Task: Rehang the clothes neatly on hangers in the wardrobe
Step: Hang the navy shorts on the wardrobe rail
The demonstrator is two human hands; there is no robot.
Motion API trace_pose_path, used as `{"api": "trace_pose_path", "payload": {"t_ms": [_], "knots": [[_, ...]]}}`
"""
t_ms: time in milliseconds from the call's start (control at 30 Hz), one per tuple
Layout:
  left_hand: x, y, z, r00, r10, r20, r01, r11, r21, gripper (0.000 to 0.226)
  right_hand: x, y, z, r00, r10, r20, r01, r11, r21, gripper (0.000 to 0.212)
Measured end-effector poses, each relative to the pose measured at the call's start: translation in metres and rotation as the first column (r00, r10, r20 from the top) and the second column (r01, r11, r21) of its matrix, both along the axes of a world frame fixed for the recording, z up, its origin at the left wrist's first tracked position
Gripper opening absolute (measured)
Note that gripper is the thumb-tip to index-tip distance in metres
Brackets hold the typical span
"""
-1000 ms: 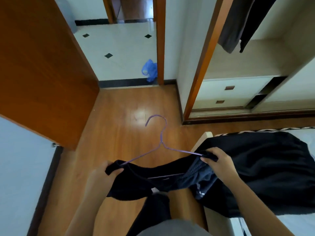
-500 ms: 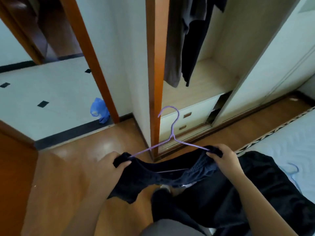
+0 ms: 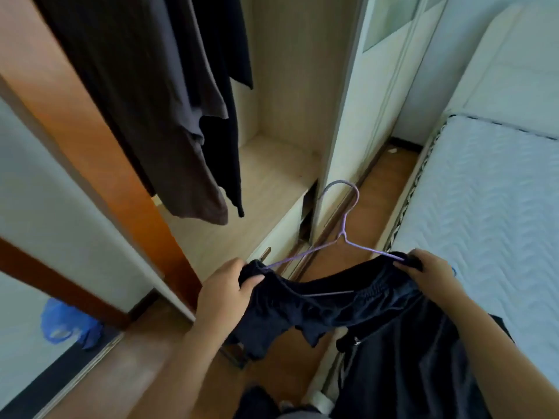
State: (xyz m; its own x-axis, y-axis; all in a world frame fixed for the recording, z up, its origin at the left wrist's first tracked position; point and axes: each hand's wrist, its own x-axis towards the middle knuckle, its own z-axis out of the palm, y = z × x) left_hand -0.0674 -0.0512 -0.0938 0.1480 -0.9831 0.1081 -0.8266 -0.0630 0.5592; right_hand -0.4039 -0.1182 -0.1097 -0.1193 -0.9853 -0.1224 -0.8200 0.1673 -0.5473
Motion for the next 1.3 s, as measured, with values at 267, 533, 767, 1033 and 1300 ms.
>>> {"api": "trace_pose_path", "payload": {"t_ms": [267, 533, 767, 1033, 1300], "knots": [[0.006, -0.094, -0.007, 0.976, -0.205, -0.078, 0.203, 0.978, -0.038, 0.027, -0.012, 0.020, 0.019, 0.980, -0.198, -0.014, 0.198, 0.971, 0.134, 0.028], [-0.004, -0.161, 0.004, 0.886, -0.461, -0.055, 0.452, 0.884, -0.119, 0.026, -0.010, 0.037, 0.040, 0.953, -0.282, -0.107, 0.296, 0.943, 0.153, 0.028], [0.001, -0.193, -0.003, 0.913, -0.393, -0.113, 0.380, 0.917, -0.121, 0.021, 0.000, -0.001, 0.046, 0.958, -0.273, -0.087, 0.282, 0.951, 0.123, 0.020], [0.000, -0.249, -0.005, 0.977, -0.173, -0.121, 0.144, 0.965, -0.218, 0.020, -0.009, -0.106, 0.058, 0.989, -0.146, 0.012, 0.145, 0.989, 0.037, 0.028], [-0.021, -0.359, 0.044, 0.990, -0.069, 0.119, 0.103, 0.946, -0.307, 0.022, -0.021, -0.240, 0.104, 0.975, 0.008, 0.220, -0.003, 1.000, -0.023, 0.012]]}}
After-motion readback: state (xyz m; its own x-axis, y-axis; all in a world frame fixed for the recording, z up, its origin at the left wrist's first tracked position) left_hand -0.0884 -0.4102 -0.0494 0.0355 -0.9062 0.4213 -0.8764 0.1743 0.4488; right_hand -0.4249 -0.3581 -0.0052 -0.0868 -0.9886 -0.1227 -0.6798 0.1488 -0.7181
